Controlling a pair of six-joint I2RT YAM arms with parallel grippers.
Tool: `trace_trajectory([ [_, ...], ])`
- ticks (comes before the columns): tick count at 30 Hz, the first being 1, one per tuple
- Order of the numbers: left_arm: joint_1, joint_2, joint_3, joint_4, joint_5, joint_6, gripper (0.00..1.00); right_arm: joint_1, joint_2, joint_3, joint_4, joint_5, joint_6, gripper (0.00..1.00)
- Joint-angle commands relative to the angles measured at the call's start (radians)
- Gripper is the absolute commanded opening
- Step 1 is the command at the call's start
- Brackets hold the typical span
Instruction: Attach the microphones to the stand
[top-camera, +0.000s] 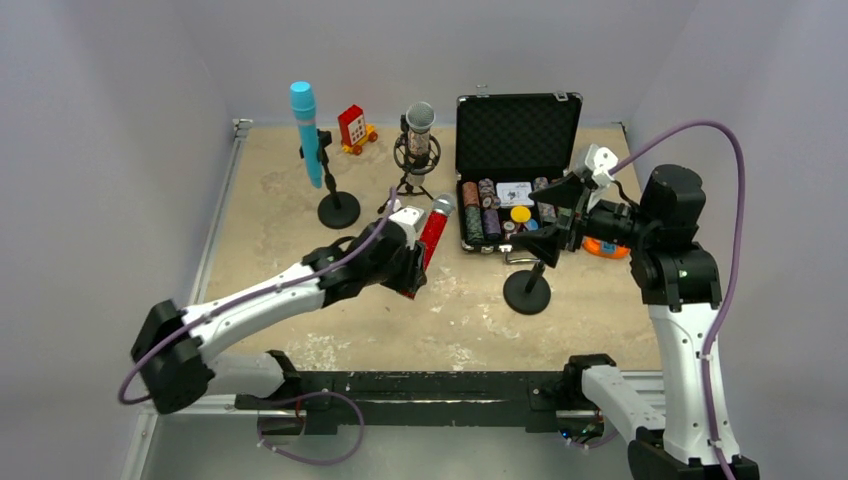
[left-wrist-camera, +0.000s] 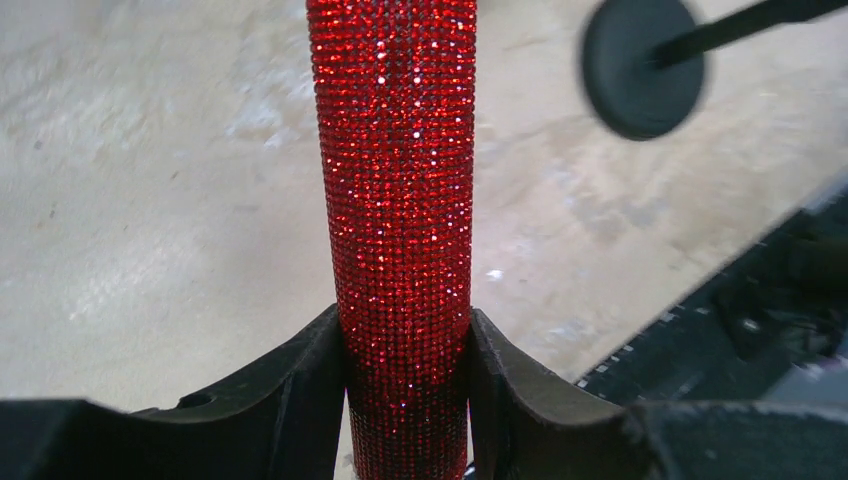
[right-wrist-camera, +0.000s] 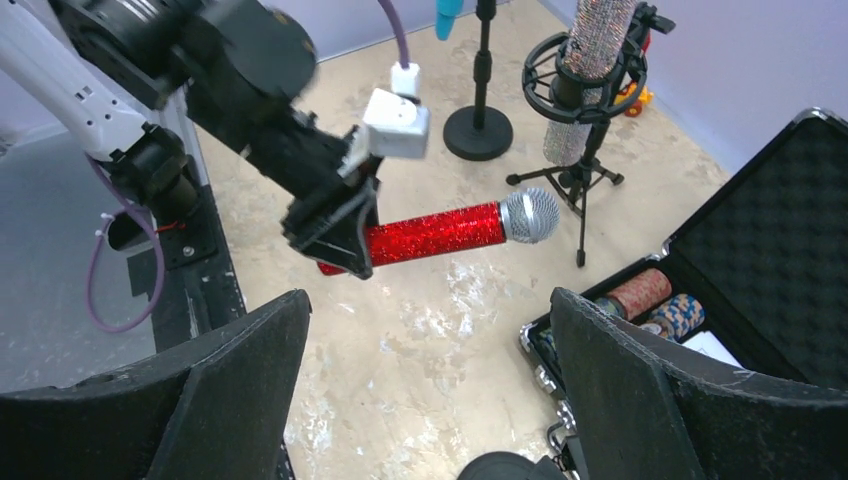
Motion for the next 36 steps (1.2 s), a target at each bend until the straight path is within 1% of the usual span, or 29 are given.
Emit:
trace_trajectory([
  [1,0.000,-0.217,-0.114,0.264,0.248,0.163,0.00,-0.006,-0.004,0.052,-0.027,-0.072,-0.025,0.93],
  [2,0.001,-0.261,-0.134,0.301,0.309,0.186,0.00,-0.005,-0.005,0.052,-0.027,-0.074,-0.020,0.93],
  [4,0.002,-0.335,-0.157,0.362,0.364,0.207,0.00,-0.006,-0.009,0.054,-0.029,-0.080,-0.009,0.93],
  [8,0.002,-0.416,-0.135,0.424,0.424,0.224,0.00,-0.010,-0.020,0.063,-0.037,-0.107,0.004,0.93],
  [11,0.002,-0.426,-0.069,0.441,0.441,0.221,0.00,-0.015,-0.024,0.080,-0.049,-0.125,0.017,0.93],
  [13,0.001,-0.418,-0.026,0.482,0.452,0.219,0.00,-0.017,-0.021,0.104,-0.063,-0.145,0.028,0.93],
  [18,0.002,-0.368,0.085,0.548,0.466,0.209,0.00,-0.023,-0.007,0.181,-0.064,-0.186,0.108,0.93],
  [23,0.001,-0.291,0.163,0.666,0.527,0.144,0.00,-0.036,-0.004,0.096,0.160,-0.211,0.389,0.92],
  [26,-0.003,-0.231,0.198,0.732,0.567,0.089,0.00,-0.035,0.021,0.101,0.234,-0.251,0.468,0.92],
  [28,-0.012,-0.194,0.220,0.760,0.583,0.070,0.00,-0.035,0.041,0.107,0.338,-0.270,0.570,0.92],
  [33,-0.047,-0.110,0.292,0.766,0.599,0.068,0.00,-0.028,0.087,0.137,0.495,-0.265,0.739,0.92],
  [36,-0.066,-0.081,0.318,0.762,0.604,0.075,0.00,-0.027,0.112,0.152,0.520,-0.217,0.803,0.91],
])
